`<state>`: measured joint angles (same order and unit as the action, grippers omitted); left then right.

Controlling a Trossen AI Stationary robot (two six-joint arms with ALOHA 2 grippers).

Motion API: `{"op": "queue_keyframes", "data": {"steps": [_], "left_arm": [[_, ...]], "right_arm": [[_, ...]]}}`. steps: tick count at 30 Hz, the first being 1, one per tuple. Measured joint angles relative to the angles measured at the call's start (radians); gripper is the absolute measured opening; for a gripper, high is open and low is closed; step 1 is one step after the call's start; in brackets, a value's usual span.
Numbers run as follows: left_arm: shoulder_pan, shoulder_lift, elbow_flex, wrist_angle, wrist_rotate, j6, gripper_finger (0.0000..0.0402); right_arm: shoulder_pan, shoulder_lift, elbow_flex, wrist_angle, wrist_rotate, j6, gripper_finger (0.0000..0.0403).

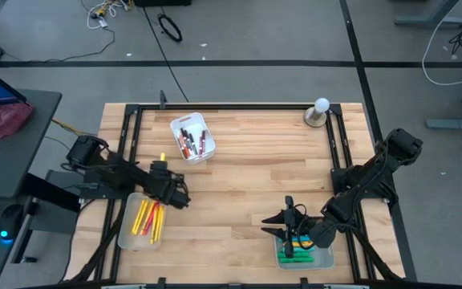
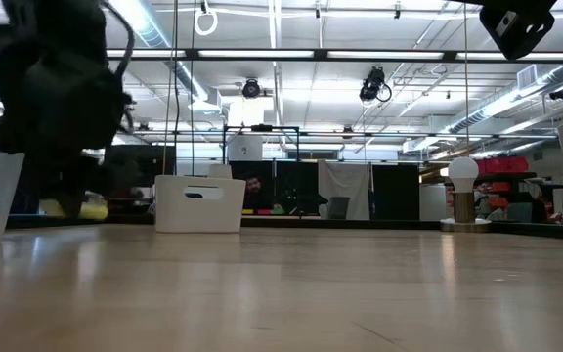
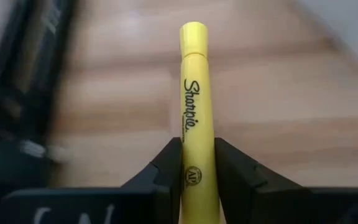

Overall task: Pick & Place Markers
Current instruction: Put the yellow highlighter into the gray bin

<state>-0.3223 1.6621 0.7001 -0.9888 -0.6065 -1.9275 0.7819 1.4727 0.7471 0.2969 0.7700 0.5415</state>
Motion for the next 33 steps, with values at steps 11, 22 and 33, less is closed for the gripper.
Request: {"op": "queue_keyframes", "data": {"steps": [11,22,33], "left_arm": [[-0.073,-0.091,0.345,-0.576,-0.138,-0.019,0.0077],[-0.228,-0.122,0.521,0.118,-0.529,0.808,0.0077],[-0.239,0.073,0.424,1.328,-0.189,1.782,0.0078]], "right_arm": [[0.0,0.0,0.0,-0.006,0.0,0.0,0.0107],[0.002,0.0,0.0,0.0,0.008,-0.051,0.0107],[-0.001,0.013,0.0,0.033,-0.02,-0.07,0.0112]]}}
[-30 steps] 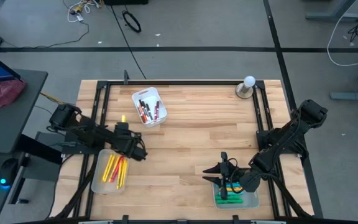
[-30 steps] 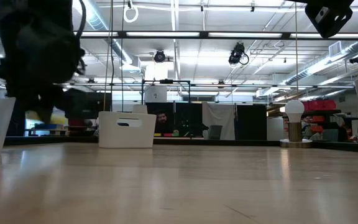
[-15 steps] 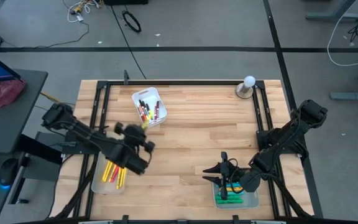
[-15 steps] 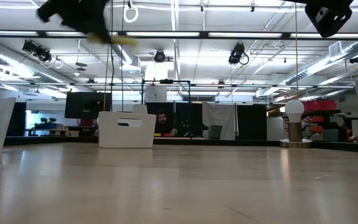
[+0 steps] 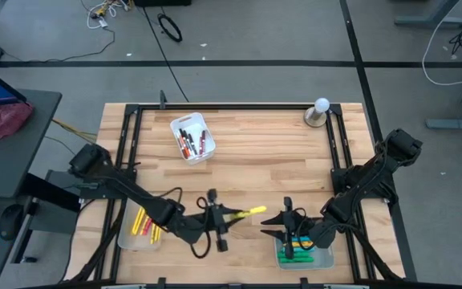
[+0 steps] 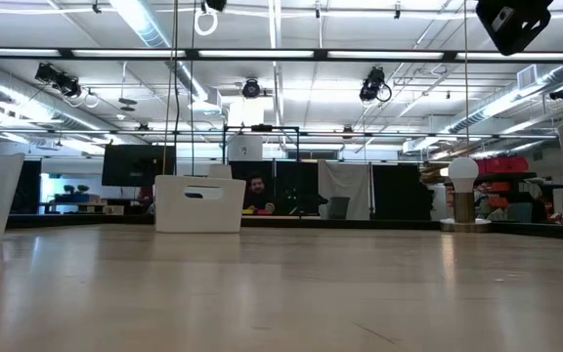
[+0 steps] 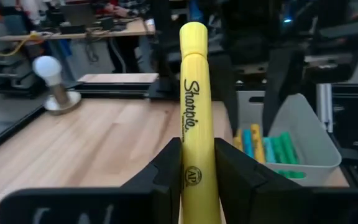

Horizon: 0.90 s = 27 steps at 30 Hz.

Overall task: Pick & Place Markers
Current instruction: Put the yellow highlighter into the gray bin

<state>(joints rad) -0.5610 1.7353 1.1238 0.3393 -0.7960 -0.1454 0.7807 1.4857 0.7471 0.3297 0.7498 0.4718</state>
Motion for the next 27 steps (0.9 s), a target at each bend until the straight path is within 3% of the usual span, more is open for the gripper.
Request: {"op": "queue_keyframes", "data": {"steps": [8,14,20,27], "left_arm": [[0.044,0.08,0.0,0.099,0.177,0.001,0.0079],[0.054,0.092,0.0,0.123,0.217,0.0,0.0083],[0.051,0.092,0.0,0.122,0.218,0.001,0.0081],[0.051,0.092,0.0,0.121,0.219,0.0,0.0086]], "right_arm": [[-0.01,0.0,0.0,0.054,0.08,-0.045,0.0194],[-0.011,0.0,0.0,0.151,0.127,-0.157,0.0235],[0.003,0.0,0.0,0.278,0.133,-0.293,0.0223],[0.003,0.0,0.0,0.195,0.124,-0.232,0.0169]]}}
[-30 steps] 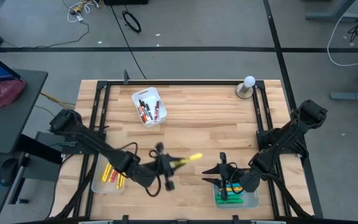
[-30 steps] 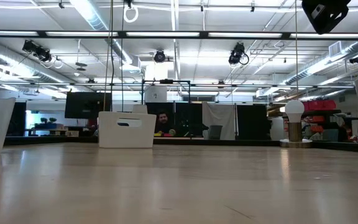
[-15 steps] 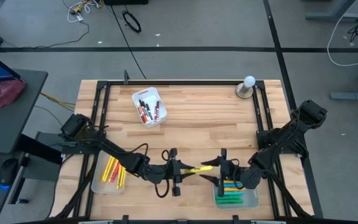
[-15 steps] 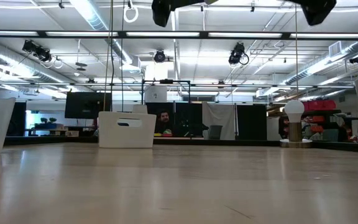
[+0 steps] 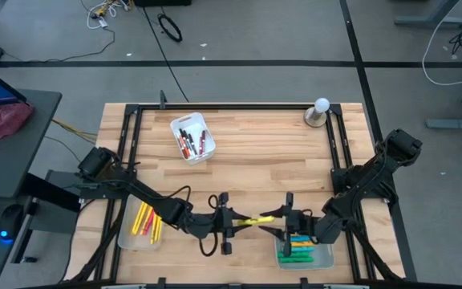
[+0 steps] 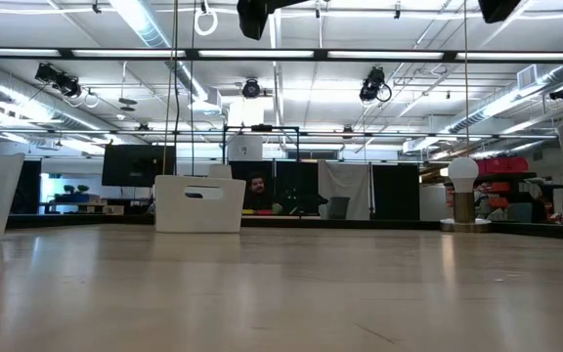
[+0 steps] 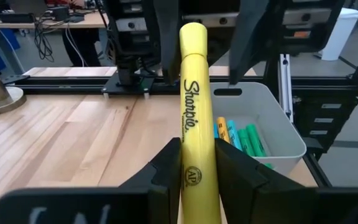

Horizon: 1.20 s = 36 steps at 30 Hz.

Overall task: Pick & Place Markers
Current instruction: Put the yellow highlighter into the gray bin

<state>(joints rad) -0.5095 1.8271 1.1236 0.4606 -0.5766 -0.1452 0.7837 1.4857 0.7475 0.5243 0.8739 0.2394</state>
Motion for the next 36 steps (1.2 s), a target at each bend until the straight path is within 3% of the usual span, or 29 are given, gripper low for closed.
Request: {"op": "queue_keyframes", "data": {"steps": [12,17,23,26,30,36], "left_arm": [[-0.002,0.0,0.0,-0.003,0.005,-0.005,0.0108],[-0.001,0.0,0.0,-0.002,0.002,0.0,0.0128],[-0.001,0.0,0.003,0.003,0.005,0.0,0.0195],[-0.001,0.0,0.003,-0.003,0.003,0.0,0.0231],[0.004,0.0,0.002,-0.014,-0.013,-0.001,0.0263],[0.016,0.0,0.002,-0.014,-0.006,-0.014,0.0271]], "right_arm": [[-0.001,0.0,0.0,-0.03,-0.072,0.033,0.0055],[0.005,0.0,0.0,-0.03,-0.074,0.032,0.0053],[0.059,-0.044,0.0,-0.086,-0.06,0.067,0.0053],[0.096,-0.109,0.02,-0.259,-0.045,0.168,0.0053],[0.146,-0.175,0.126,-0.702,-0.099,0.411,0.0053],[0.175,-0.161,0.338,-1.255,-0.329,0.729,0.0053]]}}
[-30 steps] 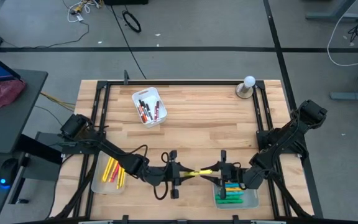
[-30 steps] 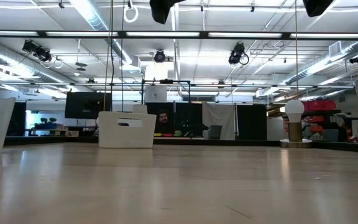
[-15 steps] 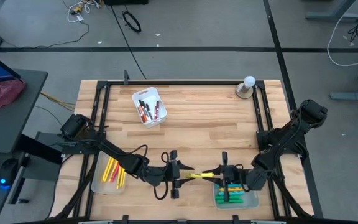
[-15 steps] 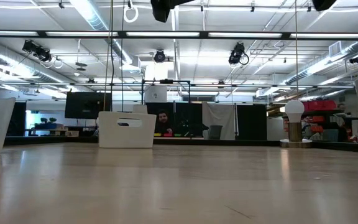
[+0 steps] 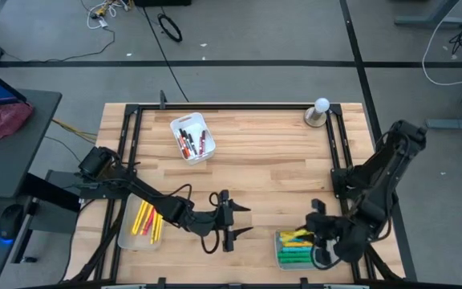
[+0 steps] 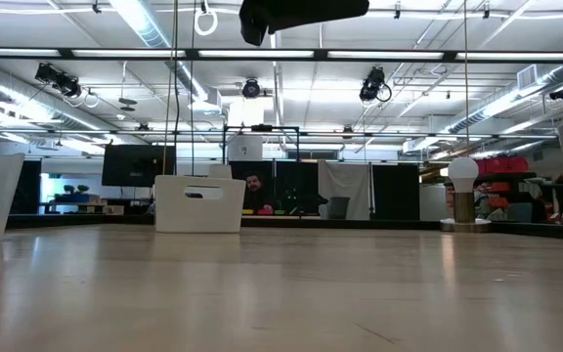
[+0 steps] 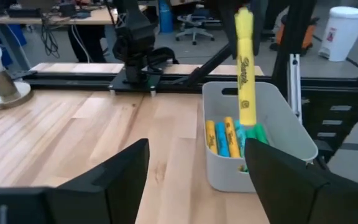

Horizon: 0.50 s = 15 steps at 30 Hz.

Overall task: Pick & Place Markers
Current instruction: Put the yellow highlighter into the gray bin

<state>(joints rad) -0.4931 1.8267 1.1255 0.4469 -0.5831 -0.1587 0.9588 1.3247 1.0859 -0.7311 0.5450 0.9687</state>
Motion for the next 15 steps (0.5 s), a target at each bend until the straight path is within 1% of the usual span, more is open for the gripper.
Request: {"op": "queue_keyframes", "data": {"steps": [3,6,11,15], "left_arm": [[0.01,0.0,0.0,-0.004,0.001,-0.014,0.0266],[0.017,0.004,0.0,-0.006,0.0,-0.03,0.0264],[0.023,0.02,-0.001,-0.008,0.002,-0.043,0.0264],[0.031,0.022,-0.002,-0.003,0.013,-0.065,0.0264]], "right_arm": [[0.0,0.02,0.041,-0.141,-0.15,0.108,0.0053],[-0.014,0.051,0.043,-0.166,-0.3,0.153,0.0053],[-0.045,0.155,0.043,-0.169,-0.507,0.154,0.0053],[-0.08,0.242,0.043,-0.181,-0.61,0.116,0.0053]]}}
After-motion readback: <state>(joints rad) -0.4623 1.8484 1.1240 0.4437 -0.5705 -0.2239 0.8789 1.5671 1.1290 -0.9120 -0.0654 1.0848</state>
